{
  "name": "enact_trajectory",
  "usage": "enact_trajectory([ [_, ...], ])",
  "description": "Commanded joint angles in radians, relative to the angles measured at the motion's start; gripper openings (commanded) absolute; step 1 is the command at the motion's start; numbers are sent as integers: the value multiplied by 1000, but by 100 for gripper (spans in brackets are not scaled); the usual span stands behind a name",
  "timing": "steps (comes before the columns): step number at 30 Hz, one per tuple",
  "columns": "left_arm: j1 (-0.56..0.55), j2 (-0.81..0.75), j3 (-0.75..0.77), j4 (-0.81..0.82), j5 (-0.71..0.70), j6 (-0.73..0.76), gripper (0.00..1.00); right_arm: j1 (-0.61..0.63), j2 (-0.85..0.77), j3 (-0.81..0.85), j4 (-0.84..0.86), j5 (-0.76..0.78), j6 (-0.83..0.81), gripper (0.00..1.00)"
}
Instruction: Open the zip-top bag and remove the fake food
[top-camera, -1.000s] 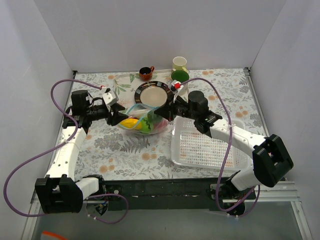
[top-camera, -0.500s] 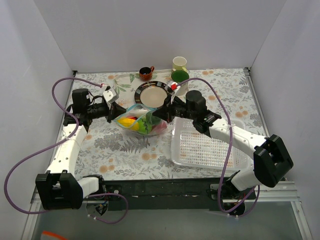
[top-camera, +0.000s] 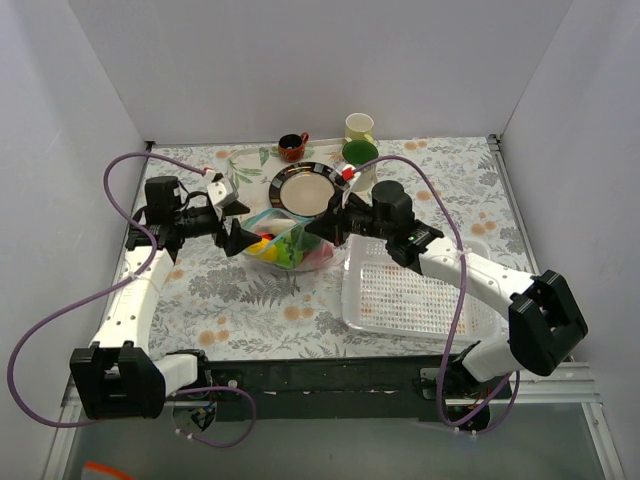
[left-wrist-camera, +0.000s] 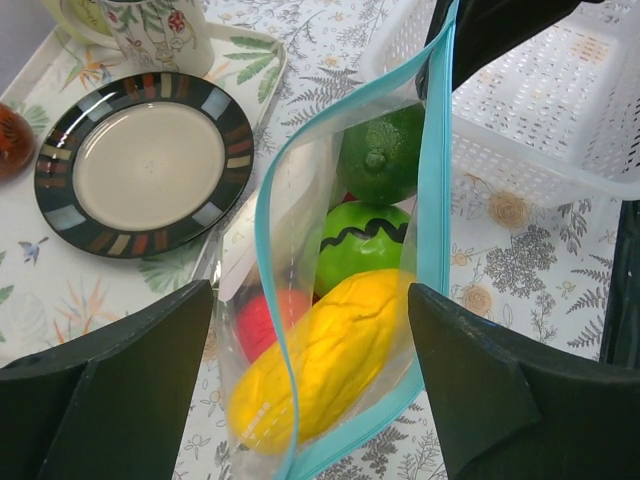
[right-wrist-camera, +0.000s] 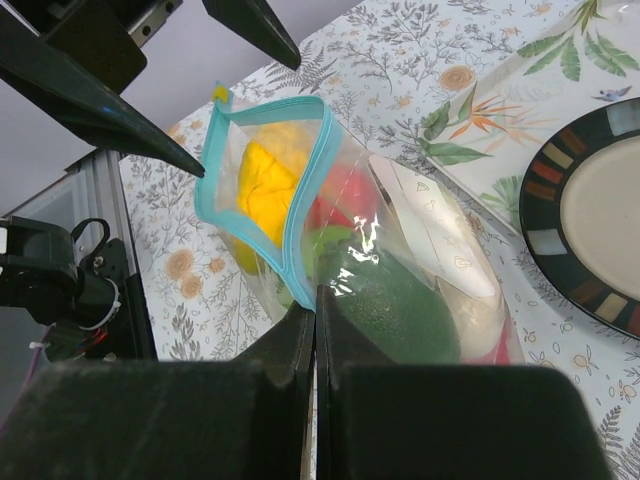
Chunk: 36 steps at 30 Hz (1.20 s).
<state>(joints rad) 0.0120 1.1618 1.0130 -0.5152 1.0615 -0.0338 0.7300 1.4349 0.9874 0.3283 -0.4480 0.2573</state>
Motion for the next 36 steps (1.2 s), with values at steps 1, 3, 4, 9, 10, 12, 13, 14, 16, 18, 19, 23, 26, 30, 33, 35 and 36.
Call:
enact_trajectory([
  [1,-33,4,-30,18,-29,61,78,20,-42,54,22,-21,-10,1],
  [3,-40,19,-40,46,-47,80,77,32,-42,57,17,-23,-13,1],
  [4,-41,25,-44,53,-54,86,76,37,-44,57,14,-26,-16,1],
  [9,-53,70,-8,54,-87,92,62,62,-48,59,-9,-24,-33,1],
  [10,-55,73,-2,50,-87,94,57,63,-51,56,-14,-21,-36,1],
  [12,-61,73,7,47,-92,94,50,65,-53,48,-18,-18,-39,1],
  [13,-63,69,7,47,-93,95,45,65,-60,45,-21,-17,-43,1],
  [14,-64,68,6,46,-97,97,34,65,-62,42,-23,-14,-44,1],
  [16,-67,61,4,34,-107,117,22,65,-68,34,-29,-11,-44,1],
  [18,-69,58,9,15,-124,126,0,65,-71,31,-32,-3,-52,1],
  [19,-69,55,13,11,-135,121,0,65,-71,34,-37,2,-53,1],
  [23,-69,39,71,11,-215,71,0,63,-51,79,-90,46,-82,3],
  [26,-69,24,120,9,-276,40,0,63,-27,135,-132,89,-107,14],
  [30,-69,-4,165,-38,-316,-41,0,63,-21,183,-230,164,-131,33],
  [33,-69,-19,188,-130,-310,-78,0,65,-60,178,-256,216,-151,60],
  [35,-69,-31,147,-169,-296,-92,0,74,-111,172,-267,254,-158,72],
  [36,-70,-40,124,-192,-281,-95,0,94,-129,163,-264,268,-161,74],
])
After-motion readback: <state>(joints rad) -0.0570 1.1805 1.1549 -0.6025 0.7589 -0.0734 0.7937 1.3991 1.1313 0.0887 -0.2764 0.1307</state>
